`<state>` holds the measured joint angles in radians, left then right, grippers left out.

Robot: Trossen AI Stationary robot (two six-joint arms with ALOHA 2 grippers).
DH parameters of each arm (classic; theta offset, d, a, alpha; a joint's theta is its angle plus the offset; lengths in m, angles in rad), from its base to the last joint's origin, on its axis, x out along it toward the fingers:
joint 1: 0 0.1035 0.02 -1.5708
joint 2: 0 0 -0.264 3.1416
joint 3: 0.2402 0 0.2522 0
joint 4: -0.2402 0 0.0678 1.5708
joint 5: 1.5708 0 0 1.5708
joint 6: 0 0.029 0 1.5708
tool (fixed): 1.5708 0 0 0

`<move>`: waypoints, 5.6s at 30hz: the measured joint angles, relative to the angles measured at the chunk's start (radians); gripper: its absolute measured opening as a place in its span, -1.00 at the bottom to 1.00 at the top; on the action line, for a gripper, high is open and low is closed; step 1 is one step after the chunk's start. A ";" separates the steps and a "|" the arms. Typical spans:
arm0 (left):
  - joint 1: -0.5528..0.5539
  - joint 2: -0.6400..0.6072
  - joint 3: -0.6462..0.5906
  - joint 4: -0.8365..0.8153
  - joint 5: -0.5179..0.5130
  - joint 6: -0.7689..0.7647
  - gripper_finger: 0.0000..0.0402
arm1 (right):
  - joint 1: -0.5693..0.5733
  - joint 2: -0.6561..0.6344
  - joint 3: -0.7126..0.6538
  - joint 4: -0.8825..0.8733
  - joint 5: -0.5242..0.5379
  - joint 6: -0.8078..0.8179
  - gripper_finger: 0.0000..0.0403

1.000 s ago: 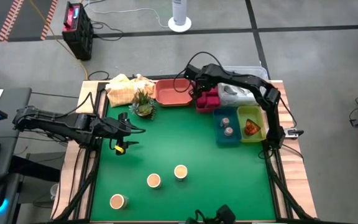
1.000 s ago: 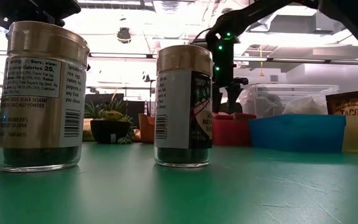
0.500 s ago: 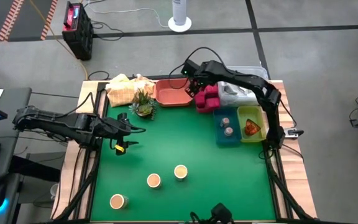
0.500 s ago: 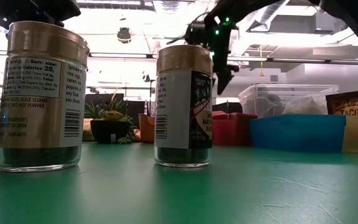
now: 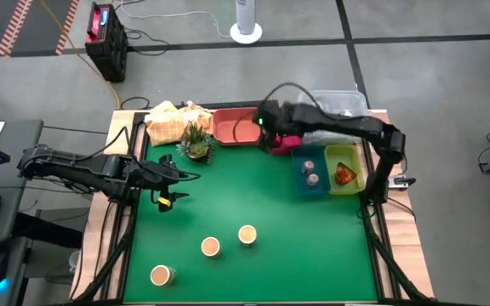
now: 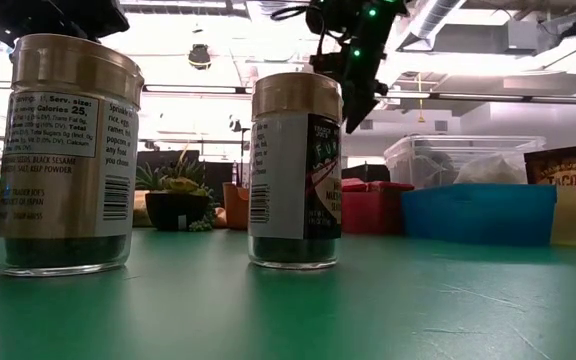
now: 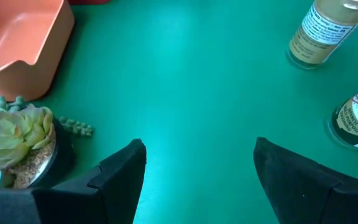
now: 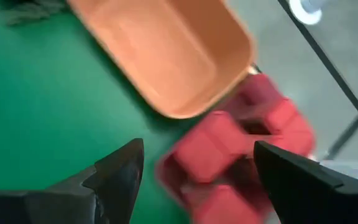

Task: Sort spices by type
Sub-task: Put the gold seasoning bottle into the orange bin

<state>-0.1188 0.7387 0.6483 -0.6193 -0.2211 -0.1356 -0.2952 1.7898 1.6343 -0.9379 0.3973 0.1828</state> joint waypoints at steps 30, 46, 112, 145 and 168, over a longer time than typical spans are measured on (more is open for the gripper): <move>-0.103 0.000 0.000 0.133 0.076 -0.090 0.42 | 0.680 -0.070 -0.274 0.512 0.122 0.109 0.64; -0.402 0.103 0.059 0.160 -0.098 -0.184 0.42 | 0.790 0.012 -0.272 0.646 0.199 0.089 0.69; -0.431 0.164 0.069 0.079 -0.098 -0.250 0.42 | 0.702 0.146 -0.224 0.524 -0.029 0.130 0.50; -0.430 0.156 0.069 0.075 -0.308 -0.228 0.42 | 0.550 0.119 -0.304 0.728 0.028 0.000 0.50; -0.420 0.151 0.067 0.155 -0.378 -0.165 0.42 | 0.147 0.014 -0.225 0.884 -0.026 -0.122 0.50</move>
<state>-0.5388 0.8902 0.7151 -0.4648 -0.5991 -0.3004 -0.1477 1.8034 1.4093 -0.0541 0.3717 0.0604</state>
